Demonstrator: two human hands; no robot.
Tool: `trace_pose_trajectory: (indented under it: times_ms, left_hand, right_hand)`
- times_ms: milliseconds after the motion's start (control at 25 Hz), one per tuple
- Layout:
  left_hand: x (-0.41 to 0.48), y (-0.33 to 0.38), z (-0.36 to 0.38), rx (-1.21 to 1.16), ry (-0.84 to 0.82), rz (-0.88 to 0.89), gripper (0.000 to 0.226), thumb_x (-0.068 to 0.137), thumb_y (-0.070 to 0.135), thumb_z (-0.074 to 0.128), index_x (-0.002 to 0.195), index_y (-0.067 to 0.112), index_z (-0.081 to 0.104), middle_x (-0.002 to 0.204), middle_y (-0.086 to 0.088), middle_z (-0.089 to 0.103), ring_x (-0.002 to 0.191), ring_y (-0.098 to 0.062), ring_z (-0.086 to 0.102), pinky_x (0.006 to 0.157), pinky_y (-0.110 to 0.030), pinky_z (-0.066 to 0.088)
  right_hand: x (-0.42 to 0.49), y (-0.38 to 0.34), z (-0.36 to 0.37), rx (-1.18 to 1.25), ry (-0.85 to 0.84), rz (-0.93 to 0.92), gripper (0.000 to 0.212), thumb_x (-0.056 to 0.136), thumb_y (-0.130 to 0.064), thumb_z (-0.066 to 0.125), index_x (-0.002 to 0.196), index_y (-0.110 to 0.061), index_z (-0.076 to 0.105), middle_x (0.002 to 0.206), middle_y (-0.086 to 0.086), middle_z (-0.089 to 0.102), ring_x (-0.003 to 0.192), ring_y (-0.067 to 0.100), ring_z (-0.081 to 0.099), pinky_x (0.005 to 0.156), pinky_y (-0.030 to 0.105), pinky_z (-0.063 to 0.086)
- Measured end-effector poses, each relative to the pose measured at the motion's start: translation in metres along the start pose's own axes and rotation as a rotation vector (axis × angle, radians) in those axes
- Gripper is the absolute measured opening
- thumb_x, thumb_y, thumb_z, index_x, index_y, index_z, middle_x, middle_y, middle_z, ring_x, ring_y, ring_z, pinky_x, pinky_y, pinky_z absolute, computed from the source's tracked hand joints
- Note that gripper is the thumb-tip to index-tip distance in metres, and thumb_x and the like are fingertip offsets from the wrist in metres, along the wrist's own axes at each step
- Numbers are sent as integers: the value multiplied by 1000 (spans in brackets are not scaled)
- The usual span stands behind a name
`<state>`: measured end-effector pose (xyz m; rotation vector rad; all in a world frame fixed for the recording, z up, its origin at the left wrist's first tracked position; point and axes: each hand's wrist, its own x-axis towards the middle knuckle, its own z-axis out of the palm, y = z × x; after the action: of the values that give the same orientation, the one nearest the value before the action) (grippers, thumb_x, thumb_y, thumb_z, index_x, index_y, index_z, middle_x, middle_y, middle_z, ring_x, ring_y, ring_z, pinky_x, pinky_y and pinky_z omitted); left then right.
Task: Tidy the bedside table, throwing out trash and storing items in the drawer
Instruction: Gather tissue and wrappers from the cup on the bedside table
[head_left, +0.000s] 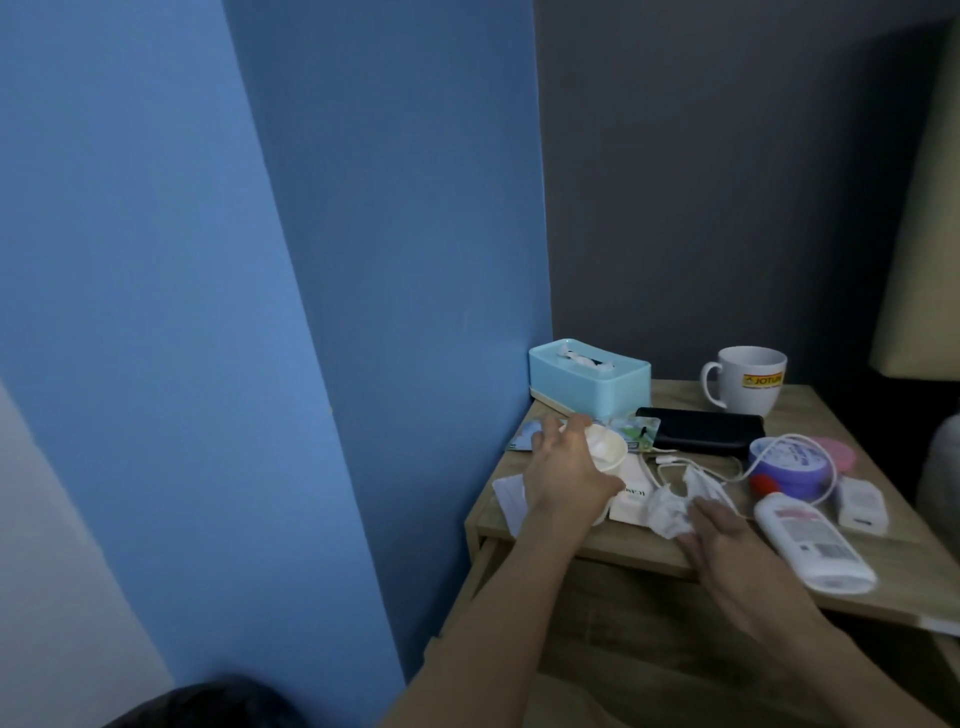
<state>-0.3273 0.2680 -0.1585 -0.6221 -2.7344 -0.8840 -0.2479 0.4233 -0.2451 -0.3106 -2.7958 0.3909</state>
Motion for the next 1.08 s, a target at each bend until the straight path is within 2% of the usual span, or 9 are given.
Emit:
trace_pose_trajectory:
  times_ms: [120, 280, 440, 600, 800, 1080]
  left_hand:
    - [11, 5, 7, 1, -9, -5, 62, 73, 30, 77, 126, 18, 48, 134, -3, 40, 124, -24, 41, 97, -38, 42]
    - [17, 10, 11, -29, 35, -20, 61, 73, 33, 78, 125, 15, 51, 132, -3, 42, 122, -23, 44, 97, -37, 44]
    - [11, 11, 4, -98, 118, -29, 62, 72, 37, 77, 125, 16, 52, 131, -1, 43, 120, -21, 45, 95, -36, 45]
    - [0, 7, 6, -48, 51, -46, 61, 73, 38, 76, 125, 16, 53, 135, -1, 41, 122, -21, 43, 96, -35, 43]
    - [-6, 9, 10, -57, 57, -56, 63, 74, 40, 75, 126, 14, 52, 138, -3, 39, 126, -22, 41, 97, -36, 43]
    - [-7, 4, 21, -76, 70, -82, 62, 75, 38, 74, 126, 13, 52, 133, -2, 41, 121, -22, 45, 93, -36, 47]
  right_hand:
    - [12, 1, 0, -52, -63, -20, 58, 96, -45, 28, 146, -16, 18, 158, 6, 13, 145, 16, 12, 116, 31, 12]
    - [26, 7, 0, -38, -128, 9, 64, 96, -47, 25, 147, -13, 10, 159, 6, 7, 145, 16, 5, 117, 31, 7]
    - [27, 9, 2, -31, -131, 8, 66, 95, -48, 27, 148, -12, 10, 159, 6, 7, 145, 16, 5, 118, 32, 8]
    - [26, 9, 3, -3, -108, 7, 65, 95, -47, 30, 147, -13, 13, 158, 6, 11, 145, 16, 8, 118, 32, 9]
    - [25, 9, 3, -4, -106, 17, 66, 94, -48, 30, 147, -14, 13, 158, 6, 12, 145, 16, 10, 119, 33, 12]
    - [25, 9, 4, -5, -91, 12, 66, 93, -49, 31, 147, -13, 16, 158, 6, 15, 144, 17, 12, 118, 33, 14]
